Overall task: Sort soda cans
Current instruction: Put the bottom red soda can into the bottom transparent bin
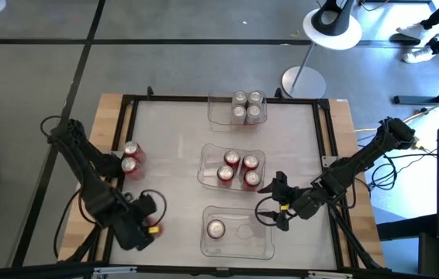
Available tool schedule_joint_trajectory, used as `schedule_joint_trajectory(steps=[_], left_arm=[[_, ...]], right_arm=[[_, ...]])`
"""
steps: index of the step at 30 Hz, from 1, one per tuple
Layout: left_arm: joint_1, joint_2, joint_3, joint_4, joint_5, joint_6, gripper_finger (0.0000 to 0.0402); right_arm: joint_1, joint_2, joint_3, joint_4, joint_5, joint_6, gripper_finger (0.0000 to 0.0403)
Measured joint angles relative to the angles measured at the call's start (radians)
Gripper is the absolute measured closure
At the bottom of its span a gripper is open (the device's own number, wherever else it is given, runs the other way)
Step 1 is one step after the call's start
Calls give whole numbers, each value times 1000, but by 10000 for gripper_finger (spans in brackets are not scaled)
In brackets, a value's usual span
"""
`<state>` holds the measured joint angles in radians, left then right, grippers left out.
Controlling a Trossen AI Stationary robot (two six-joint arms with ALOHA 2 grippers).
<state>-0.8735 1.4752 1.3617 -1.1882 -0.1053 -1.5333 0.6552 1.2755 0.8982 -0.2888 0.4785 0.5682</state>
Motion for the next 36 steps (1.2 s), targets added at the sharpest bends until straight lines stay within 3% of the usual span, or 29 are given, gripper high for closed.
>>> schedule_joint_trajectory(steps=[5, 9, 16, 26, 30, 32, 36], left_arm=[[100, -1, 166, -2, -183, 191, 110], [198, 18, 251, 86, -248, 400, 110], [341, 129, 335, 290, -189, 716, 110], [421, 354, 550, 383, -102, 958, 110], [440, 391, 578, 426, -67, 1009, 110], [448, 395, 578, 472, -38, 1029, 110], [457, 402, 578, 527, -33, 1072, 110]], right_arm=[[0, 0, 0, 9, -1, 1, 54], [0, 0, 0, 74, -12, -18, 57], [3, 0, 6, 249, -89, -107, 126], [103, -19, 135, 143, -58, -211, 316], [118, -6, 134, 95, -19, -209, 383], [117, 12, 134, 98, 11, -203, 397], [120, 51, 136, 147, -3, -203, 383]])
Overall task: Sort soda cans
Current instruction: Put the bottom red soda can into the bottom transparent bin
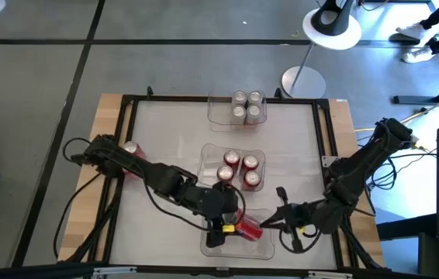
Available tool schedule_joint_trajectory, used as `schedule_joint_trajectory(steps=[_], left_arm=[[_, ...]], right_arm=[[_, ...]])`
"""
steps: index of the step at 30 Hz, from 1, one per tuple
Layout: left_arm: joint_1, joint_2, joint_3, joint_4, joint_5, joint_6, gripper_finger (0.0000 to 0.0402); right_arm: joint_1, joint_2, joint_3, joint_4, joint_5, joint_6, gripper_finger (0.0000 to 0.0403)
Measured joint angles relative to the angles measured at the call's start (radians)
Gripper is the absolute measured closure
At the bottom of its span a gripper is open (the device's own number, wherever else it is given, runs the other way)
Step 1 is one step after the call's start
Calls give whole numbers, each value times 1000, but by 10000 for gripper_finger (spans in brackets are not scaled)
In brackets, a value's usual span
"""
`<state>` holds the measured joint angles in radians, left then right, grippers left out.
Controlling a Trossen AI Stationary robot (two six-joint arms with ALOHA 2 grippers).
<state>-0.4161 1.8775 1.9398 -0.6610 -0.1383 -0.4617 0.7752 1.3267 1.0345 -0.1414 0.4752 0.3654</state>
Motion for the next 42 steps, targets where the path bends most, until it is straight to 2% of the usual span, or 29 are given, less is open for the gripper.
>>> schedule_joint_trajectory(steps=[4, 8, 15, 24, 27, 36, 42], left_arm=[[19, 18, -2, 5, 2, 5, 110], [22, 56, -2, 77, 0, 40, 110], [33, 100, -2, 74, -30, 48, 104], [32, 165, -1, -93, -38, 31, 102], [30, 199, -1, -151, -32, 21, 101], [28, 298, -1, -149, -30, 33, 99], [28, 322, -1, -140, -28, 63, 98]], right_arm=[[-3, 39, -3, -21, -4, 3, 379], [1, 60, -4, -33, -13, 20, 389], [0, 57, -5, -175, 0, 120, 401], [48, 32, -4, -436, -13, 362, 401], [61, 32, -4, -446, -2, 377, 401], [62, 32, -4, -443, 34, 379, 402], [62, 32, -4, -444, 55, 387, 402]])
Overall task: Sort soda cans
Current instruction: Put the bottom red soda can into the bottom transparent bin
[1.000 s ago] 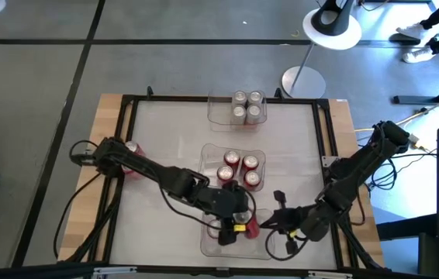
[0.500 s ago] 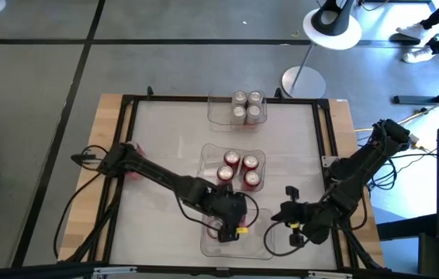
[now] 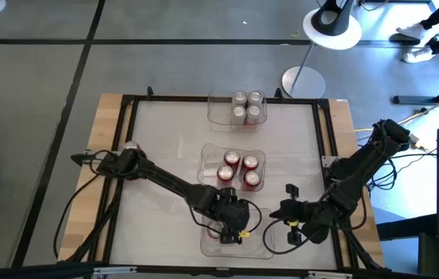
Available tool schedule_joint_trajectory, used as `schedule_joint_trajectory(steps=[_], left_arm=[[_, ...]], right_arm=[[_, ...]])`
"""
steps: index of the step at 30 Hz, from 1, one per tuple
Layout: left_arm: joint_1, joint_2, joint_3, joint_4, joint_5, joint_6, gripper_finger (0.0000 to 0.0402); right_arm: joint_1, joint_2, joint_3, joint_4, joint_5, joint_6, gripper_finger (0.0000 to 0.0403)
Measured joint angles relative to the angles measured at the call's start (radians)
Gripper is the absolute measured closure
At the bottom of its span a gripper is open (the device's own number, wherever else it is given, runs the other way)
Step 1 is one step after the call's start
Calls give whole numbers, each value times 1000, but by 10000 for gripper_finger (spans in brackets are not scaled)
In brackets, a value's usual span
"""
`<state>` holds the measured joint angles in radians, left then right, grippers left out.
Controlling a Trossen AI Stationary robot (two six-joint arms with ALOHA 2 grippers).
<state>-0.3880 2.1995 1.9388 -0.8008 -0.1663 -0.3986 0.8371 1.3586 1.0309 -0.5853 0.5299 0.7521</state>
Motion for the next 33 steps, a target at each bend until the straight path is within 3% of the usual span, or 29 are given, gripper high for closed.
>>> schedule_joint_trajectory(steps=[18, 28, 33], left_arm=[[-5, 4, 0, -2, -1, 9, 95], [-5, 4, 0, -4, 29, 13, 9], [-2, 3, 0, -5, 30, 13, 14]], right_arm=[[0, 6, 0, 6, 10, 2, 402], [0, 21, 0, 8, 10, 2, 402], [0, 21, 0, 8, 10, 2, 402]])
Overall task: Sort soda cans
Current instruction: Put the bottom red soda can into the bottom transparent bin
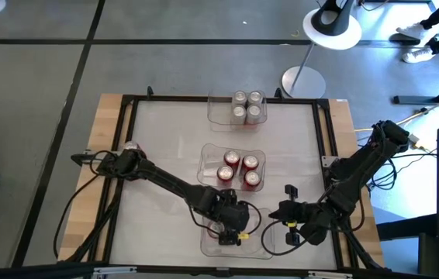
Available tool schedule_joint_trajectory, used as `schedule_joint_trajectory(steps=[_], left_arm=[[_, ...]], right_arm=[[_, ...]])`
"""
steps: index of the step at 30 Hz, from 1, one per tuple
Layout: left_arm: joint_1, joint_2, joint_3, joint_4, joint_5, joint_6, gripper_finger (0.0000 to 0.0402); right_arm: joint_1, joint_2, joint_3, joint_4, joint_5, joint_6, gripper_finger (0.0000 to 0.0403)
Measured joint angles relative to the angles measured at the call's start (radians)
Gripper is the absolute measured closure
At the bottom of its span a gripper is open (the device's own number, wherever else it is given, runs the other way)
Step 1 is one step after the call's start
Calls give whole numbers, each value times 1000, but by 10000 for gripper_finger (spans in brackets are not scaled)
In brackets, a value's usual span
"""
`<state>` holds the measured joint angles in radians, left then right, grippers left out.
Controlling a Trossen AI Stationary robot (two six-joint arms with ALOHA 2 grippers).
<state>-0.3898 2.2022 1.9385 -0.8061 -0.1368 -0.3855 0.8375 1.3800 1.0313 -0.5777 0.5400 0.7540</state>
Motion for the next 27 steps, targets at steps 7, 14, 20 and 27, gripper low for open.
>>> schedule_joint_trajectory(steps=[7, 14, 20, 27], left_arm=[[-1, -53, 11, -28, 0, 45, 15], [-2, -172, 11, -108, -18, -3, 13], [-11, -299, 12, -320, -102, -129, 13], [-8, -426, 12, -755, -169, -393, 13]], right_arm=[[0, 0, 0, -1, -8, 0, 402], [1, 0, 0, 0, -9, 0, 402], [0, 0, 0, 0, -5, 0, 402], [0, 0, 0, 1, 43, 0, 402]])
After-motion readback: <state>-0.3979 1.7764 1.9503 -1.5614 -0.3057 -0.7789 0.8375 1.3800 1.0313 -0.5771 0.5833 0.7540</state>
